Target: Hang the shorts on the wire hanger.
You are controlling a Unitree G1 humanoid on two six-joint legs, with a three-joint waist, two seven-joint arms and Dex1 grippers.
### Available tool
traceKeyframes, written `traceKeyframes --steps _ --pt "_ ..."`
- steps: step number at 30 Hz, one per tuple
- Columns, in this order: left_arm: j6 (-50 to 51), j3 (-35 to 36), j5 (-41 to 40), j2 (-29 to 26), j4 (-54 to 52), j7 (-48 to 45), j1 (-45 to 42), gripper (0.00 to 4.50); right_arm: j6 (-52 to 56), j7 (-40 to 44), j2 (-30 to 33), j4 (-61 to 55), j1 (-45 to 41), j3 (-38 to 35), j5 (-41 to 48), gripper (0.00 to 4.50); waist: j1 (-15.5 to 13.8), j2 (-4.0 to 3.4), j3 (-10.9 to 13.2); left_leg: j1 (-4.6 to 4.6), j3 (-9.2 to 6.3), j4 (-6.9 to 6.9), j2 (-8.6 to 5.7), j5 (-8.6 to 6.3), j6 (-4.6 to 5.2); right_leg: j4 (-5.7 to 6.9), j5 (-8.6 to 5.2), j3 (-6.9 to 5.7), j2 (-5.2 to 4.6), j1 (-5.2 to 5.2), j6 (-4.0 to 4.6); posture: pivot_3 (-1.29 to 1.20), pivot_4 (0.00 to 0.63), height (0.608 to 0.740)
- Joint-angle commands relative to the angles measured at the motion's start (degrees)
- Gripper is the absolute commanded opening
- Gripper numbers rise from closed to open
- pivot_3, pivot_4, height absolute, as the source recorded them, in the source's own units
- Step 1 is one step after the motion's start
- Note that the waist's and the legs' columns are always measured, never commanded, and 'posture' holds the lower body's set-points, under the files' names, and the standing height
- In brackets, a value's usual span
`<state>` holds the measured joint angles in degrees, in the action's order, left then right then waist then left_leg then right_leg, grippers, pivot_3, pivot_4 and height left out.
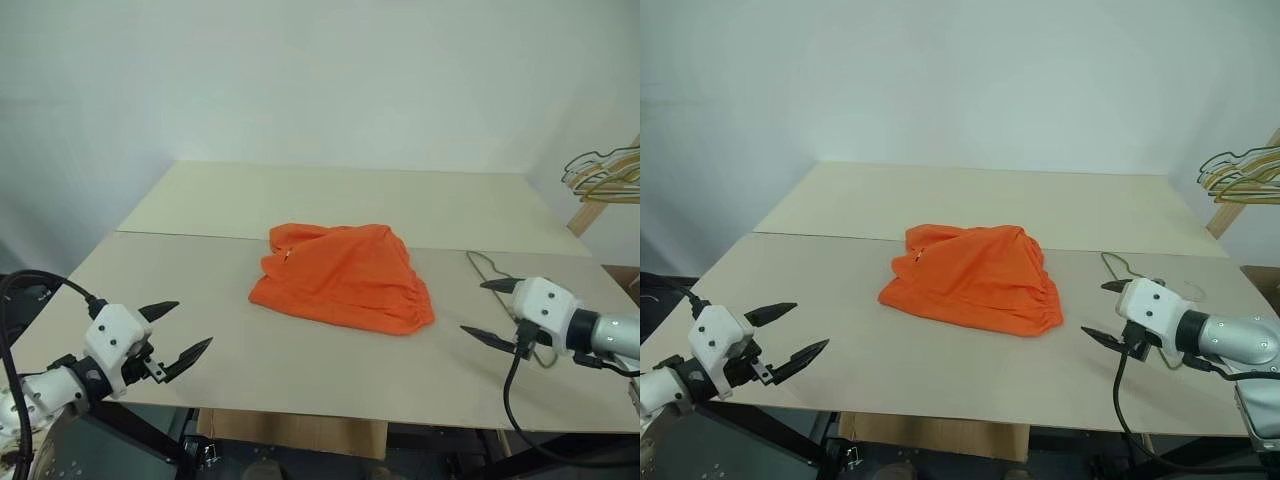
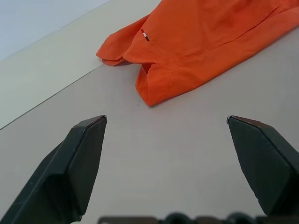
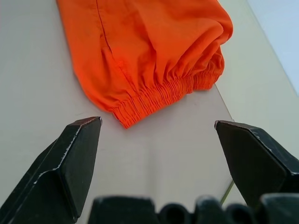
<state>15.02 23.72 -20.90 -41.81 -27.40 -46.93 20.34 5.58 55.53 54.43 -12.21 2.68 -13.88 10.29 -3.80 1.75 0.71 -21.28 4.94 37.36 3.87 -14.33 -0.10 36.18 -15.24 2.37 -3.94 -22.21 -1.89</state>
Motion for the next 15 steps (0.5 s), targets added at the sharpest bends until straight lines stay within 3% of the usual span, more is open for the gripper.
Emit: traceKeyframes --steps 1,4,10,15 --pt "-2.81 -1.46 3.14 -2.02 0.46 -0.81 -1.2 4.48 -2.73 0.89 0.14 0.02 -2.5 -0.41 1.05 4.5 0.1 -0.02 0.01 0.0 0.0 0.0 0.0 0.0 0.0 0.0 0.0 0.0 0.01 0.0 0.0 0.1 0.0 0.74" --pt "-2.96 -2.32 3.41 -2.12 0.93 -1.12 -1.89 4.48 -3.09 0.88 0.88 0.29 -4.62 0.57 -0.34 4.5 0.42 -0.06 0.03 0.0 0.01 0.0 0.0 0.0 0.0 0.0 0.0 0.0 0.0 0.0 0.0 0.08 0.0 0.74" --pt "-5.61 -4.97 5.96 -5.05 4.23 -4.68 -2.6 4.48 -7.04 -1.1 3.65 -2.43 -6.13 6.98 -11.29 4.5 1.62 -0.15 0.06 -0.01 0.02 -0.01 0.01 0.0 0.0 0.0 -0.01 0.0 0.0 -0.03 0.02 0.05 0.0 0.74" --pt "-8.01 -7.8 7.78 -6.61 7.58 -6.17 -6.42 4.48 -16.97 -5.97 1.59 -0.88 -8.5 15.01 -21.74 4.5 2.54 -0.17 0.09 0.01 0.03 0.0 0.01 0.01 -0.01 0.04 -0.02 0.0 0.0 -0.02 0.02 0.03 0.0 0.74"
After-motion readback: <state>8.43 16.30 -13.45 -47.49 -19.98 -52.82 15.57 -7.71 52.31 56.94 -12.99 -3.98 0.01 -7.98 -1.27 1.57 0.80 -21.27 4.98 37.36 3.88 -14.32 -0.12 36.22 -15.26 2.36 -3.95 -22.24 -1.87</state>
